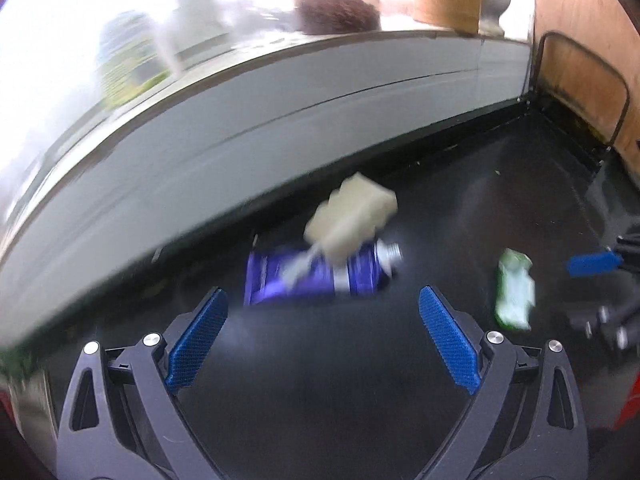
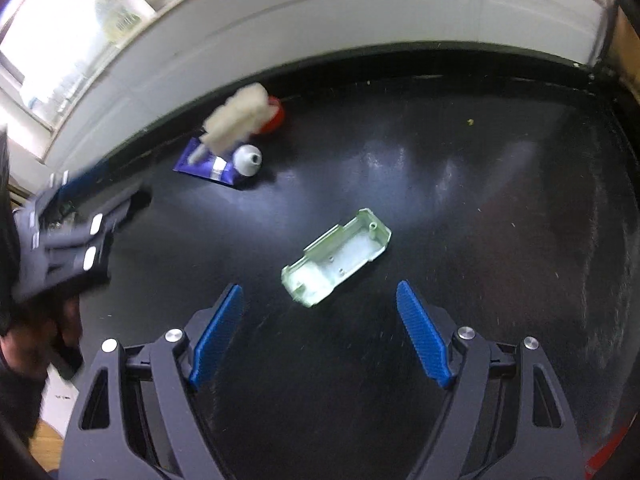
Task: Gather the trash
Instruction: 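Grasp the white foam brush with left tool while right tool grasps the pale green tray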
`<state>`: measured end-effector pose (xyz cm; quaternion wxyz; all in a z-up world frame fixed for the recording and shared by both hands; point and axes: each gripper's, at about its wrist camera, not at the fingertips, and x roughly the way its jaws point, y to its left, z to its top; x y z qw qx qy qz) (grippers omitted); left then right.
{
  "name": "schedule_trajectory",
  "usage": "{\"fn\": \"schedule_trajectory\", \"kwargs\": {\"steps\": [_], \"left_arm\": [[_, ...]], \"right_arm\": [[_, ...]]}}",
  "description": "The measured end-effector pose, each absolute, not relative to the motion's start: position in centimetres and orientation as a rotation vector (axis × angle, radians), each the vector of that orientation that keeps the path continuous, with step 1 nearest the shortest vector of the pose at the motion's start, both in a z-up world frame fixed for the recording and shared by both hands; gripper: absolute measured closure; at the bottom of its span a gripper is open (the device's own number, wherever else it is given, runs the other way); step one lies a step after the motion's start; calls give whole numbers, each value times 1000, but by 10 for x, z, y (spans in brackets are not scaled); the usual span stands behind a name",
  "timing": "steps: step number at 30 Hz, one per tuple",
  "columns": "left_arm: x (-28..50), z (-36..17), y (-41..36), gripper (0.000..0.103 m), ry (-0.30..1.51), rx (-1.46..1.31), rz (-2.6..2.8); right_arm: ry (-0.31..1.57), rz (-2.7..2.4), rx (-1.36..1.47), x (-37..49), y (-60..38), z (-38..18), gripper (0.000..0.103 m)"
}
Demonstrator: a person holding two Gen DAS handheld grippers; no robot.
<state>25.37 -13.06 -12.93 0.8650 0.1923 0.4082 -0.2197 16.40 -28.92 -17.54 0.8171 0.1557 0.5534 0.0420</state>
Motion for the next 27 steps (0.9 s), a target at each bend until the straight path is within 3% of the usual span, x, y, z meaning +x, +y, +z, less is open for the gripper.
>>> {"fn": "schedule_trajectory", "kwargs": {"steps": [12,13,14,16,17,19,27], "left_arm": [[347,-187,-186,11,913,466,-558],[349,-190,-188,18,918,465,-569],[351,-193,-189,31,927,465,-583],[352,-195,-191,50,950,460,-607],[350,-195,-191,56,956,454,-618],[341,-190,-192,65,939,469,-605],[312,-147,-162,69,919,355,-523]], "right_arm": [[1264,94,333,199,-295,-215,25],[1261,95,308,200,-292,-215,25],[1260,97,292,200,-290,-215,25],[1251,105,260,200,-283,-213,35],[1246,110,257,199,-281,-212,41],[1248,120,257,200,-278,-212,43],[1195,135,265,188,-278,-188,44]]}}
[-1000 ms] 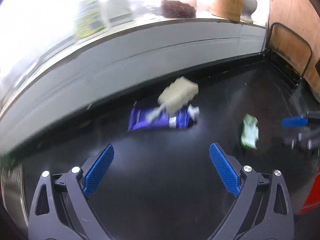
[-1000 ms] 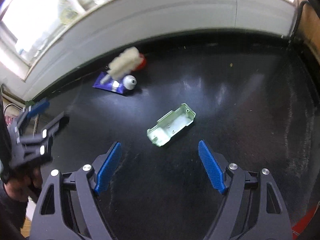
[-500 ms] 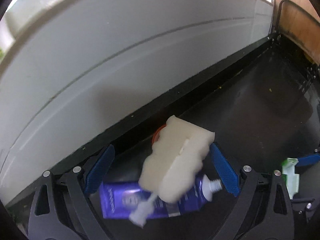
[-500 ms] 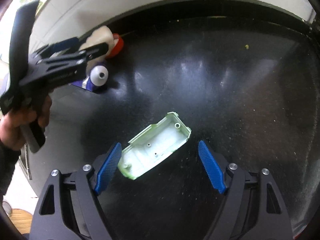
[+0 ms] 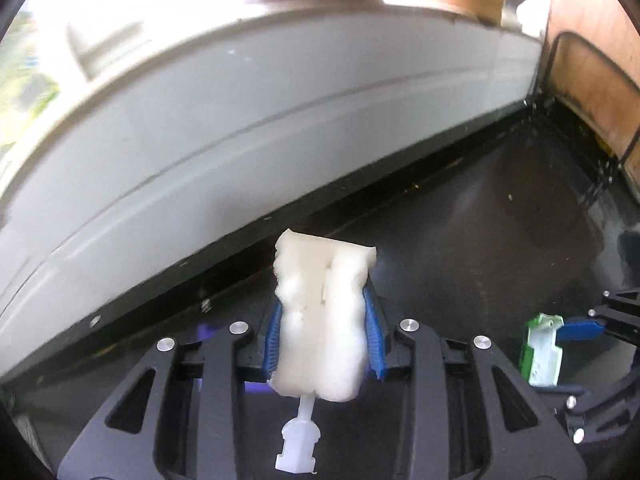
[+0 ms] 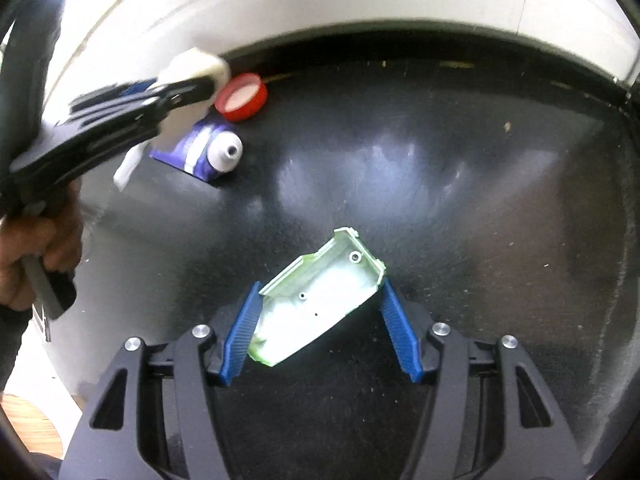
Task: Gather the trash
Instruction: 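Grasp the white foam brush with left tool while right tool grasps the pale green tray, then carry foam brush and green tray over the floor bin and open both tools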
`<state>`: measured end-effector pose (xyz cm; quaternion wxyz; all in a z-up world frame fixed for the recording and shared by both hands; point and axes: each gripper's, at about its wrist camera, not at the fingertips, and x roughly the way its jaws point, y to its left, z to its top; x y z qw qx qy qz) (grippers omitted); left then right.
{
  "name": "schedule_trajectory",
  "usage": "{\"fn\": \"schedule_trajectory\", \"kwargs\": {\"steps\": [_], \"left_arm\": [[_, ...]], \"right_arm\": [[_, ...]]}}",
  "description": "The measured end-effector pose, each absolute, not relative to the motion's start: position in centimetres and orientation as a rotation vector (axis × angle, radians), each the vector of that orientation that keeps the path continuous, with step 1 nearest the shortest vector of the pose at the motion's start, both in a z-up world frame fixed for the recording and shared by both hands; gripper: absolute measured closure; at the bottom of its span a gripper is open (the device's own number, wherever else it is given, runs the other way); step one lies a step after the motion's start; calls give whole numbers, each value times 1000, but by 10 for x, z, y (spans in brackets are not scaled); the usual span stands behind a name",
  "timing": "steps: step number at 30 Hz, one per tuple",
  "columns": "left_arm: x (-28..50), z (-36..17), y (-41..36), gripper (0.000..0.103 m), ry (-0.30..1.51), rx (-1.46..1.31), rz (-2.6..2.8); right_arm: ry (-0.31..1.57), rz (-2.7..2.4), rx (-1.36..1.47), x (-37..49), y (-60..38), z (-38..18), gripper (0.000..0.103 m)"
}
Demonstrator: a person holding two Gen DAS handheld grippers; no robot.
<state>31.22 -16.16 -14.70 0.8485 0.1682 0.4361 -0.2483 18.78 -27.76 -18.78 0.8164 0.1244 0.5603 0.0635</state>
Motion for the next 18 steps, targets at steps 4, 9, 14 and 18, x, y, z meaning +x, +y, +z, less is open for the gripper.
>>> {"fn": "schedule_trajectory", "kwargs": {"steps": [4,9,14,18], "left_arm": [[284,-127,-138,69,924,306,-461],[226,-115,-104,69,965,258,-370],[161,-115,-70,69,1002,194,-297],[112,-118,-43,69,1018,154,-247]], "right_arm": [[1159,151,239,179,-274,-168,44],[1119,200,184,161,-259,-143,44],[1082,264,112,131,-238,-124,44],[1072,328,59,99,-207,-116,44]]}}
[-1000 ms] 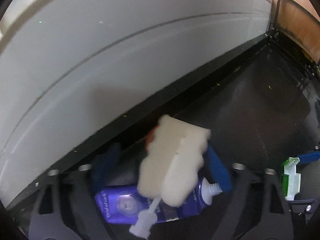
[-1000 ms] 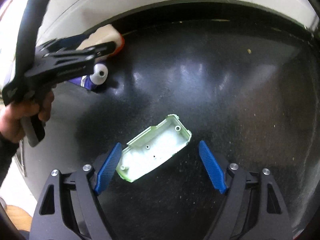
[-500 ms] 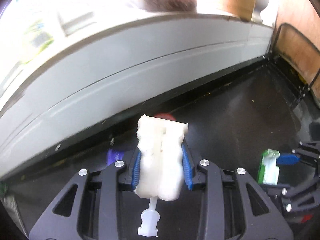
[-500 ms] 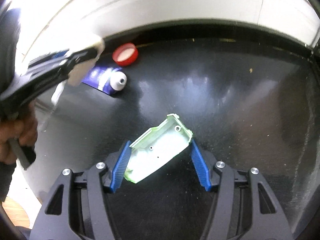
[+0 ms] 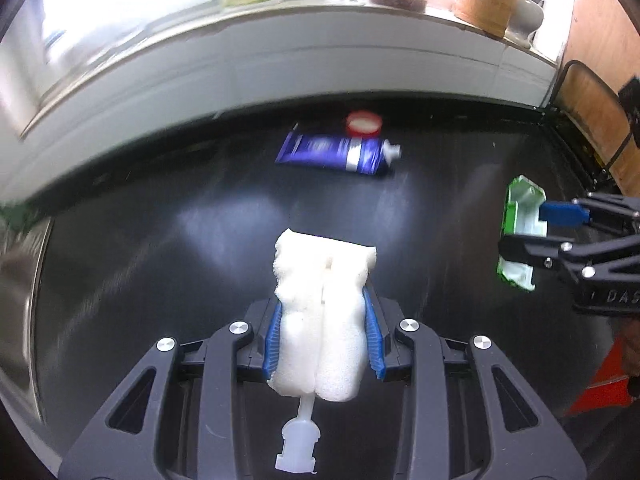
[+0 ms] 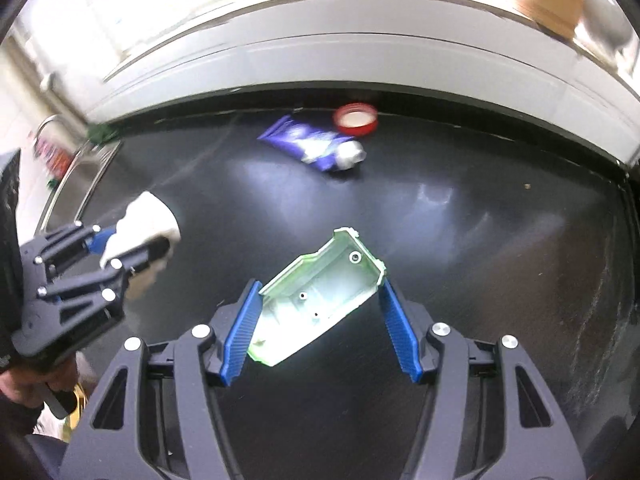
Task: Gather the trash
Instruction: 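Carry foam brush and green tray over the floor bin and open both tools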
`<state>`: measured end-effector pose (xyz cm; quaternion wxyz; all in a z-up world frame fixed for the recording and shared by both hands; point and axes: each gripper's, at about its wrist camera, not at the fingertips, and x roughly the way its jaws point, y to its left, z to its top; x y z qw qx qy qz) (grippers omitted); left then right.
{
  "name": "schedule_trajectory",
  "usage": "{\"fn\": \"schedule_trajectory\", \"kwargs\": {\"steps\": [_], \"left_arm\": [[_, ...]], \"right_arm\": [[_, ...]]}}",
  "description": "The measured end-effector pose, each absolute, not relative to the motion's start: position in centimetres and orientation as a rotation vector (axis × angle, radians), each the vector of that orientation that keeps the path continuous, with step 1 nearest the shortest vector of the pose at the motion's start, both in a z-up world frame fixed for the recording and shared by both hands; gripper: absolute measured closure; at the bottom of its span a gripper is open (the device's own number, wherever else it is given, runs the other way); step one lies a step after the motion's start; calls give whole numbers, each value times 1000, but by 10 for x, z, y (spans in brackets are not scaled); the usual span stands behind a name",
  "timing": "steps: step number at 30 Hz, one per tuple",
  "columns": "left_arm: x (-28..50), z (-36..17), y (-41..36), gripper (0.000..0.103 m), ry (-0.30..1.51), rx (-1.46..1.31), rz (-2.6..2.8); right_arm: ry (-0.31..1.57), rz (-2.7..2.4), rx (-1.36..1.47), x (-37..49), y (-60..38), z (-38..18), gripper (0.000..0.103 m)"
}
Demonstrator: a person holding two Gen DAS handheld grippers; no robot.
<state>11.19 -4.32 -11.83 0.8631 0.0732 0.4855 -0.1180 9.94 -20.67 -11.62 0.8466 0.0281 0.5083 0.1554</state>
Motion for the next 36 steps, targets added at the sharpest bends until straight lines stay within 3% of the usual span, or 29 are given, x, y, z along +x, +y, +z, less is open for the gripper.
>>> {"fn": "schedule_trajectory", "kwargs": {"steps": [20,36], "left_arm": [[-35,-100,92,69,963,-6,33],[-256,-133,306,69,998,-345,613]], "right_arm": [[1031,574,-145,20,-49,-92,43],[1141,1280,-467,-113,259,-140,43]]}}
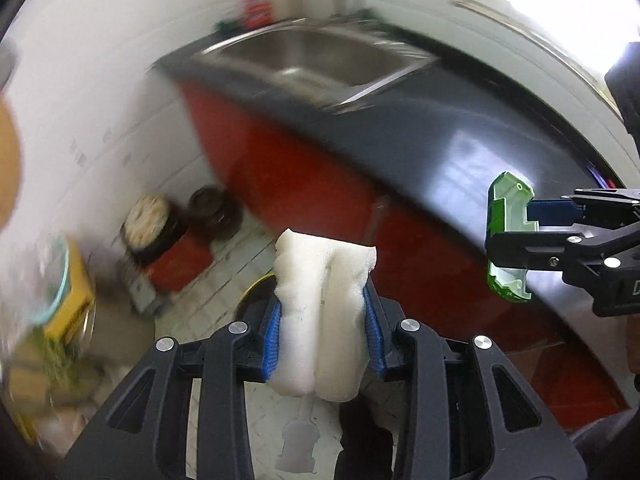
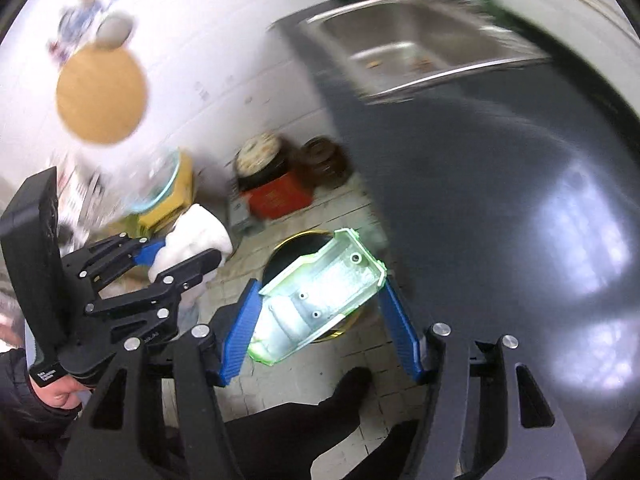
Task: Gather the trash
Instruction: 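Carry foam brush and green tray over the floor bin and open both tools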
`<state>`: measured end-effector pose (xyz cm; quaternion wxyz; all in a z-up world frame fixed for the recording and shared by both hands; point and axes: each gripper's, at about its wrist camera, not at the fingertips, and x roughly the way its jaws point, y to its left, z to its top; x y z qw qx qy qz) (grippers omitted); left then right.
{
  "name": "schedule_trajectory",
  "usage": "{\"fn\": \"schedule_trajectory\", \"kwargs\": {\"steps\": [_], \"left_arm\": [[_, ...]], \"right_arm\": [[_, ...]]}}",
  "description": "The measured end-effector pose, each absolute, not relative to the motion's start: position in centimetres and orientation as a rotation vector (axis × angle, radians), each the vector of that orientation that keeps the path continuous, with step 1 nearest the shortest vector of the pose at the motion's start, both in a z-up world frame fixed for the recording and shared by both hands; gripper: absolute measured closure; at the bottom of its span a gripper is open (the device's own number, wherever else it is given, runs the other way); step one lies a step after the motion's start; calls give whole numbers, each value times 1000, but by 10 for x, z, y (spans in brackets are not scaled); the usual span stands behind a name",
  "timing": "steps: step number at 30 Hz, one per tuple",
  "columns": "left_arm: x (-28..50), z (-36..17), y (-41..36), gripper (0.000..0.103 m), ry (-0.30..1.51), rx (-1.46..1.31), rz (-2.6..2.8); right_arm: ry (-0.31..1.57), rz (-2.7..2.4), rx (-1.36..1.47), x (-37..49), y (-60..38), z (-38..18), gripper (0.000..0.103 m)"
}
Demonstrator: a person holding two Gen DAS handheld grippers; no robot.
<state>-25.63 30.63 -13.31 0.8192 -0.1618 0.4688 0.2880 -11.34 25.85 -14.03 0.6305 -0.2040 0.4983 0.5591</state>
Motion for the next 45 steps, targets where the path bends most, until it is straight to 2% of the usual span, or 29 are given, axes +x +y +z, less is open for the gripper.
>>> {"fn": "schedule_trajectory", "kwargs": {"steps": [8,14,21,22,23,26,36,41,45], "left_arm": [[-307,-174,346,68,1001,-462,667],[-306,-201,362,68,1003,-507,637],[-303,-212,371,67,991,-524,601],[-303,-212,371,64,988,-528,596],[-303,-213,371,55,987,-529,591],[-302,-213,371,34,982,-513,604],[-301,-208,369,32,994,-503,622],[-278,-187,351,19,986,-457,597],[-238,-160,324,12,975,-388,532]], "right_arm": [[1187,1325,-612,-154,331,-188,43],[1210,1306,-678,-160,356,-214,43],[1206,1300,-700,-161,366,-218,43],[1206,1300,-700,-162,367,-217,42],[1207,1300,-699,-160,365,-216,42],[1214,1293,-701,-158,364,-216,32],[1192,1264,-645,-137,342,-197,30],[1145,1195,-525,-104,296,-161,30],[1087,1076,-397,-66,231,-123,26]]}}
